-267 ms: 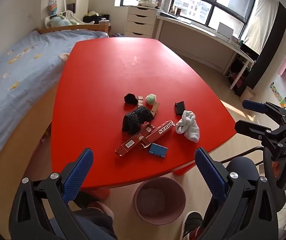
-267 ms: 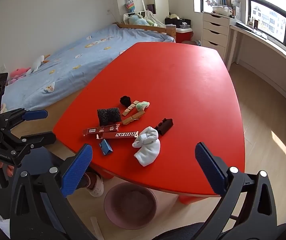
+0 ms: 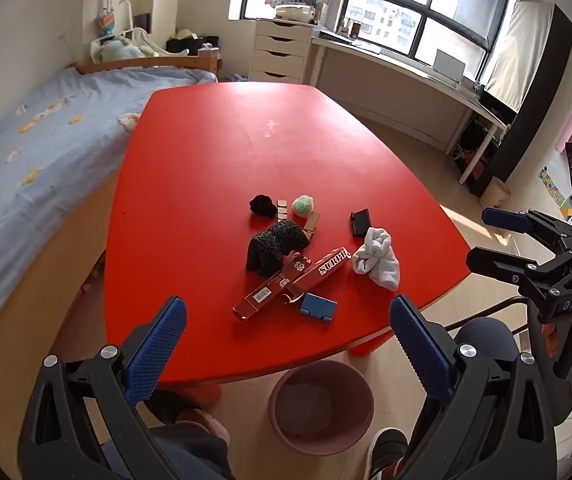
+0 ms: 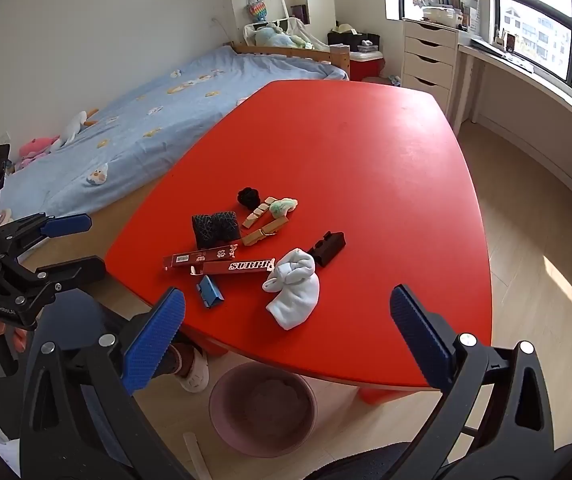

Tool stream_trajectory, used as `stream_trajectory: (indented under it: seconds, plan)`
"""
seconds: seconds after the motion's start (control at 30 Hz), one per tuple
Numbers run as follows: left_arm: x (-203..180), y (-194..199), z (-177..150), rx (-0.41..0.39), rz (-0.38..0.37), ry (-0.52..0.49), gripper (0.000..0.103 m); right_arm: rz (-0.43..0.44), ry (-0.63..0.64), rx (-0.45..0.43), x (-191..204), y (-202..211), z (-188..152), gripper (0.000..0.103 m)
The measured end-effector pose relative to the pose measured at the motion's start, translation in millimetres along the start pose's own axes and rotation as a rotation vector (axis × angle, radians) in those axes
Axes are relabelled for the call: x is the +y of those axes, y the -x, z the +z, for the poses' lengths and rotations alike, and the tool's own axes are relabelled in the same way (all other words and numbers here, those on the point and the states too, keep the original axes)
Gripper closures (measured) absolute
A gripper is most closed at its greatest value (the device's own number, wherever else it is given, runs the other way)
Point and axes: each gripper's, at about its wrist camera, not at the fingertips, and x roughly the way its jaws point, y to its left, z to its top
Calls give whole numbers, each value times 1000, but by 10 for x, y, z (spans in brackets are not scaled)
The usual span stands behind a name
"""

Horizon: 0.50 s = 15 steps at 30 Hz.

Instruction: Collect trash

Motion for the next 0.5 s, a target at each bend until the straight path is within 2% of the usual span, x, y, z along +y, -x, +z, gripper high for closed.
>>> stream_trajectory:
  seconds: [0.13, 0.27, 0.5]
  plan:
    - [10, -9, -3, 2, 4, 9, 6, -6, -4, 5, 40, -27, -27, 3]
    - [88, -32, 4, 12, 9, 62, 6, -8, -2, 3, 59, -16, -14, 3]
    - [68, 5, -17, 4, 31, 56, 6, -10, 2, 7, 48, -36, -45, 3]
